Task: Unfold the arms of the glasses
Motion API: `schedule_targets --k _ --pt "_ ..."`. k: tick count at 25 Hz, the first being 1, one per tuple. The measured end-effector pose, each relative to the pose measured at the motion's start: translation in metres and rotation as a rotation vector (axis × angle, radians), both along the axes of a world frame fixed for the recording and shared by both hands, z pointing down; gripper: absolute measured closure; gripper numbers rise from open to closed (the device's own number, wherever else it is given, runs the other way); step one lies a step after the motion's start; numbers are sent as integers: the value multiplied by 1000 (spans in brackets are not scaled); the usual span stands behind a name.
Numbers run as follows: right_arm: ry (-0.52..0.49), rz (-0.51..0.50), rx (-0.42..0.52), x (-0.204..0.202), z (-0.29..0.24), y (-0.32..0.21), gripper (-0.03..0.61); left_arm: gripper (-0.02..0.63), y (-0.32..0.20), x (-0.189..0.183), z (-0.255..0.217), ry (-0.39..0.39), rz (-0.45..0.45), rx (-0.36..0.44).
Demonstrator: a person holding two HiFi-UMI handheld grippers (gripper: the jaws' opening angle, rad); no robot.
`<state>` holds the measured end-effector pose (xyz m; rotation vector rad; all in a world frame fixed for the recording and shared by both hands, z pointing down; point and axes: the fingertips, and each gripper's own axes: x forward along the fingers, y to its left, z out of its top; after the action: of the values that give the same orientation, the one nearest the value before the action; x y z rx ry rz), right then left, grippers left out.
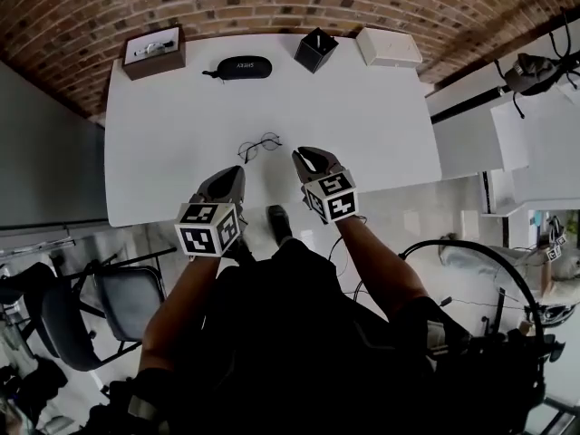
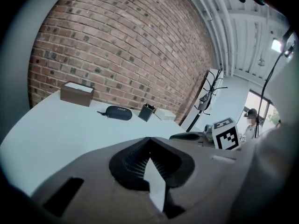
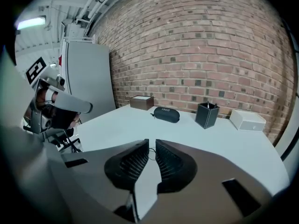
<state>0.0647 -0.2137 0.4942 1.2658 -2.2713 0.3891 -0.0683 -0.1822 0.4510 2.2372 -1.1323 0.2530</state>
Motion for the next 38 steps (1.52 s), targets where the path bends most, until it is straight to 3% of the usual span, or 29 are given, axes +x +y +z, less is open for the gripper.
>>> schedule_targets --k 12,17,20,29,31,34,38 --pt "56 -123 -152 -1 78 -39 569 607 -31 16 81 -112 -65 -159" --pt "77 -154 -197 -4 102 -48 568 607 -39 12 121 -193 -85 -216" --pt "77 -166 -214 -9 111 -52 568 607 -42 9 137 -198 -103 -246" --pt "123 -211 -257 -7 132 -55 568 601 -45 17 164 -246 -82 -276" --pt "146 -230 -257 -8 135 -57 568 588 -48 17 167 -257 -79 -274" --pt "171 -256 -259 -9 139 -56 568 502 -49 21 174 -285 -59 -272" --pt "198 -258 -271 -11 145 -56 568 499 -46 22 185 -321 -49 -298"
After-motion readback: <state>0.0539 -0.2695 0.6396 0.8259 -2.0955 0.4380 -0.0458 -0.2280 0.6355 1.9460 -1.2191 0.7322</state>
